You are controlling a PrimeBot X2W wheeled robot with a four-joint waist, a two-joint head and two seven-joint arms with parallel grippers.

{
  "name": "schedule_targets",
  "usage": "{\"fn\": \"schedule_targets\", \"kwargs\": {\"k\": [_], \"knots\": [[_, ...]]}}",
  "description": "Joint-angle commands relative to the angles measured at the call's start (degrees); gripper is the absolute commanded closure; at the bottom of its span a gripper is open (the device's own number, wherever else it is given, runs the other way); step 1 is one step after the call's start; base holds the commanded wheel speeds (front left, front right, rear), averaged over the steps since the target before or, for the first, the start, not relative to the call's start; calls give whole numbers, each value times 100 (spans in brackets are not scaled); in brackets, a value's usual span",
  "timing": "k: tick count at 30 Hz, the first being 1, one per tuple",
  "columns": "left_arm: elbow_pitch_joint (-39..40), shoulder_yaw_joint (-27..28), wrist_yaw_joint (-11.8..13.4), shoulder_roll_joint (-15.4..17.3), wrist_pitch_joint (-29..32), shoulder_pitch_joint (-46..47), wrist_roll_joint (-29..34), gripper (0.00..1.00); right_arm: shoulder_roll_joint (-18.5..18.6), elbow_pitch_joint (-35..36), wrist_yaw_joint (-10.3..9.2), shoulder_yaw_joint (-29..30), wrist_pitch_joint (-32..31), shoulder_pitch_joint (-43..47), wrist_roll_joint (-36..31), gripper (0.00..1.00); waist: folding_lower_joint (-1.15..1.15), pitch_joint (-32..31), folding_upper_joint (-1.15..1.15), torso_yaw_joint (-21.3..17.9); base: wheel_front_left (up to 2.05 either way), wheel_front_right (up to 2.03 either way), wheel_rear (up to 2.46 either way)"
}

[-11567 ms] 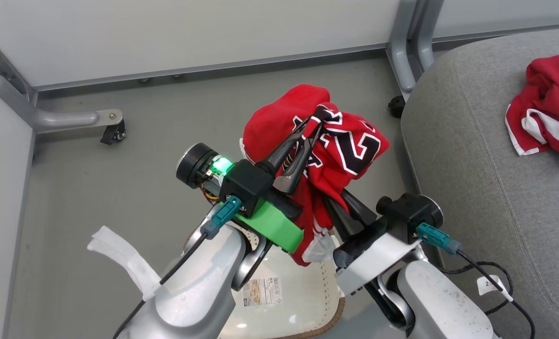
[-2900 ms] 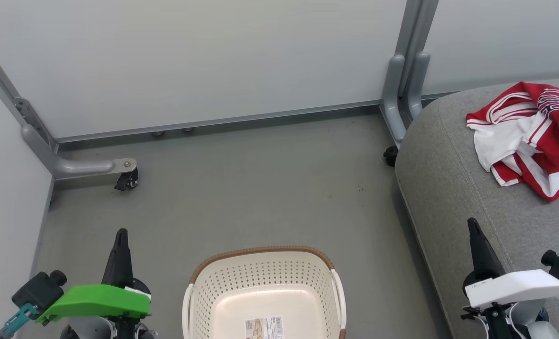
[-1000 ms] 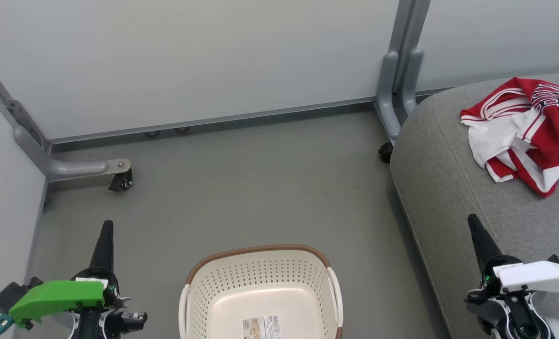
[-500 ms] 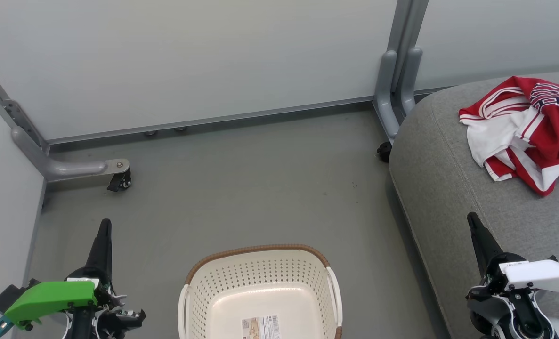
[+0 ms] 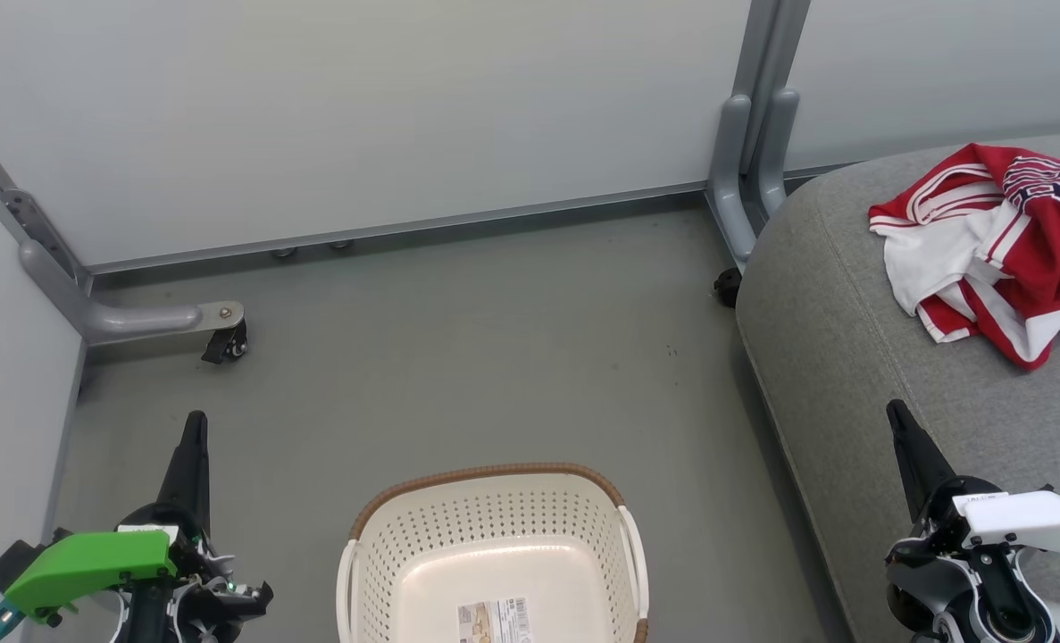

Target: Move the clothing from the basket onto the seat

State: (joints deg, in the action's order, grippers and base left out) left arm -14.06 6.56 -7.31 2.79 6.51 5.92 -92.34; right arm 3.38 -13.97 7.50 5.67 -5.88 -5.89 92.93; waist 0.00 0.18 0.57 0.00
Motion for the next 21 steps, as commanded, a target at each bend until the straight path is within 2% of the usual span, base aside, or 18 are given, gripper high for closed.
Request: {"fn": "schedule_targets", "kwargs": {"k": [1, 21], "knots": [[-4, 13, -37, 17, 28, 59, -14, 100, 17, -14, -1, 18, -24, -51, 22, 100, 0, 0, -57, 0, 0, 0, 0], [-3, 11, -36, 18, 26, 59, -14, 100, 0, -15, -1, 37, -40, -53, -5, 100, 0, 0, -57, 0, 0, 0, 0]]}}
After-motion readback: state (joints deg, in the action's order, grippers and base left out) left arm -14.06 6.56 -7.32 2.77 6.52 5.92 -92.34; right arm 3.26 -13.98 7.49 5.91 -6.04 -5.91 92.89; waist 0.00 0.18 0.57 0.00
